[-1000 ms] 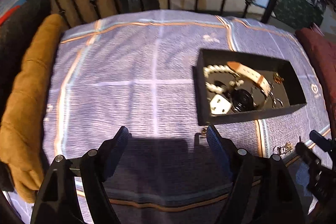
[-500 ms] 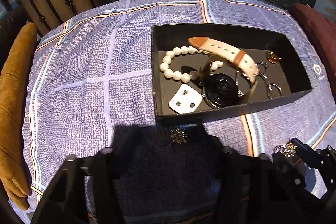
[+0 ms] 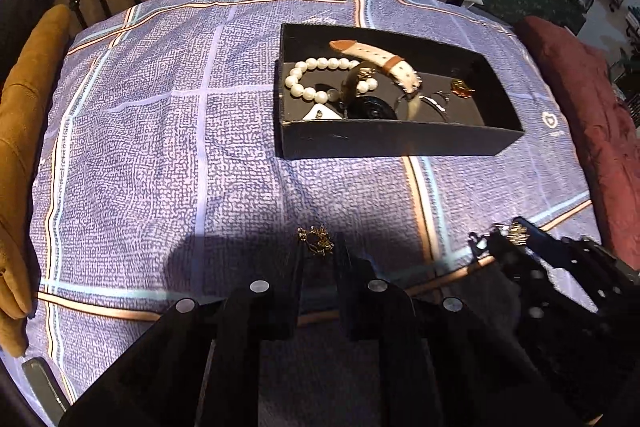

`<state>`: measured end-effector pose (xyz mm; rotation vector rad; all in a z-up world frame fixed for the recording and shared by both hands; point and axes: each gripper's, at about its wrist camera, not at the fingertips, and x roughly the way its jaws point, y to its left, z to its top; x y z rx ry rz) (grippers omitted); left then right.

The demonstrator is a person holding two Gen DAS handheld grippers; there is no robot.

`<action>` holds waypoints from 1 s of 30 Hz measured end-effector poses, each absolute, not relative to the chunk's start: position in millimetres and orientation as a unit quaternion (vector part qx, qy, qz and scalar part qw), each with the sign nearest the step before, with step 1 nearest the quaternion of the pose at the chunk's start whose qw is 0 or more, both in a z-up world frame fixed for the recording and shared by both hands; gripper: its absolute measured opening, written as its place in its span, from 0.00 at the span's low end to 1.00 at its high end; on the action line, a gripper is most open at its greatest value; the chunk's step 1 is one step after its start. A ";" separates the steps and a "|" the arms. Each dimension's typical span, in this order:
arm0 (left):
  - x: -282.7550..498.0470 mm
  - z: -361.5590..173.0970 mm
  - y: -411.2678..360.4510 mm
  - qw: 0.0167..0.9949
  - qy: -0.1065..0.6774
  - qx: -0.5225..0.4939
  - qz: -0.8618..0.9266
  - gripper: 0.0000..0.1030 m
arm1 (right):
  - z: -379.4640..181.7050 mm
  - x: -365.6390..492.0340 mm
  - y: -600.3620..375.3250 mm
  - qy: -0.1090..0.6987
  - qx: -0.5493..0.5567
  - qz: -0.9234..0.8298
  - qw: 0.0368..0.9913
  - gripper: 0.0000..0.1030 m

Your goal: Organize jewelry

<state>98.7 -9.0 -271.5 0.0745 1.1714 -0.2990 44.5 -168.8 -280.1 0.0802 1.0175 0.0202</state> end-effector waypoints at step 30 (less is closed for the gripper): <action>100.7 -263.4 -10.9 0.820 0.551 0.035 -0.151 0.14 | -269.3 19.8 -174.1 0.495 0.047 0.002 0.867 0.14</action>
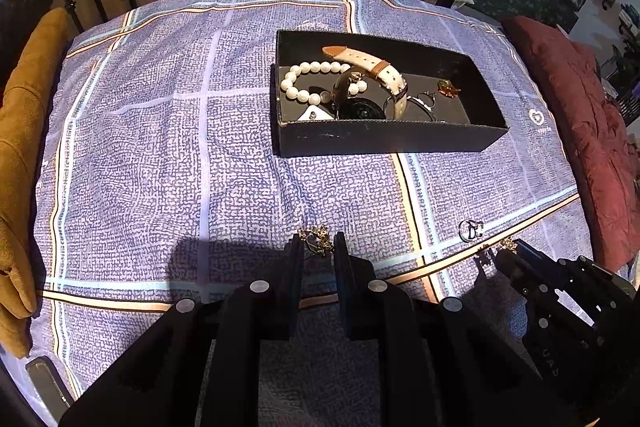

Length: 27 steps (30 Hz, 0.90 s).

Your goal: Organize jewelry

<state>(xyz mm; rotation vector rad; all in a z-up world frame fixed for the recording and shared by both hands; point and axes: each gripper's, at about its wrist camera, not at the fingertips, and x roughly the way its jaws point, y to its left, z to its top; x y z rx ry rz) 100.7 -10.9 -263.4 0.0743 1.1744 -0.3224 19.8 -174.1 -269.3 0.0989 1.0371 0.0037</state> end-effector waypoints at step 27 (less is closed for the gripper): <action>94.6 -201.4 -30.5 0.846 0.508 0.078 -0.144 0.14 | -200.6 43.8 -188.1 0.413 0.054 -0.008 0.909 0.14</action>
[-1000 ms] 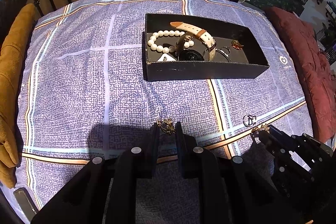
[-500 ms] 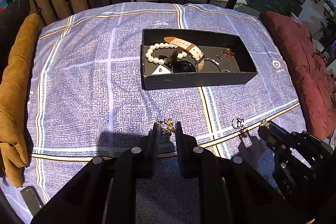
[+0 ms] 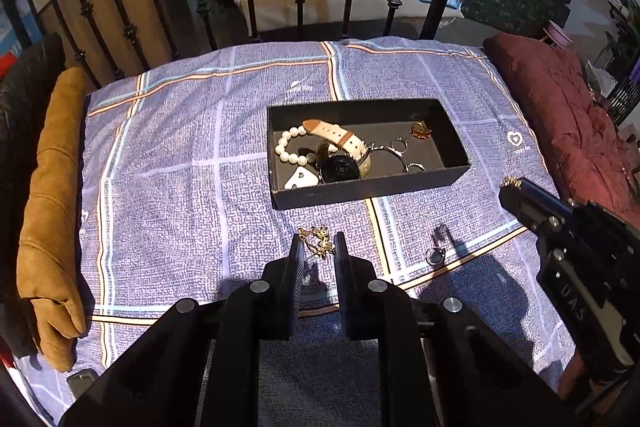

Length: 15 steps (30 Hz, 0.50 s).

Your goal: Organize jewelry

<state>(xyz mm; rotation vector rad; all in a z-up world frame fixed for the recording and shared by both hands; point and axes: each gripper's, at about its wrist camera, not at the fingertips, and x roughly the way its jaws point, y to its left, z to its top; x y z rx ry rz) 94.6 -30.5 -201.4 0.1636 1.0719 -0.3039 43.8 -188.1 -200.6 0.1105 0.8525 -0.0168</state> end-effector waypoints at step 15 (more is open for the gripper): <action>126.2 -186.1 -46.9 0.862 0.486 0.080 -0.122 0.14 | -172.2 83.3 -189.1 0.377 0.049 0.025 0.925 0.14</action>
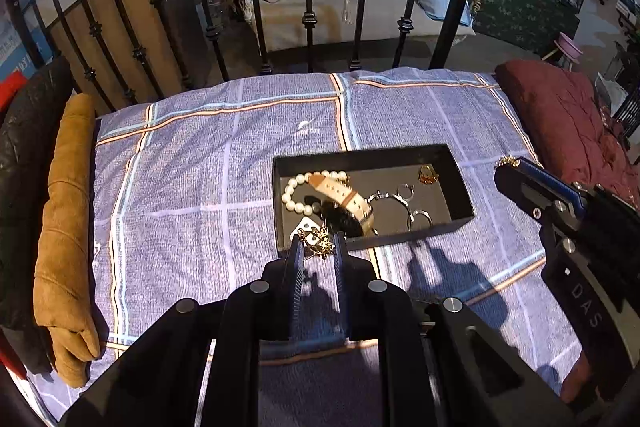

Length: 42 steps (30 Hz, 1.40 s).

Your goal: Organize jewelry

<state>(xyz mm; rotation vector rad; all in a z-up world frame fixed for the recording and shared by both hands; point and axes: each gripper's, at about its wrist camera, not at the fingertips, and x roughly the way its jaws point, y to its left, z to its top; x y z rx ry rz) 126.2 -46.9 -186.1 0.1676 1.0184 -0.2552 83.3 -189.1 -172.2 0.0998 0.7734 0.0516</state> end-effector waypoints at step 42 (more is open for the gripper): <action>124.8 -223.5 -29.7 0.856 0.511 0.080 -0.009 0.82 | -222.6 76.0 -222.9 0.454 0.041 0.002 0.890 0.51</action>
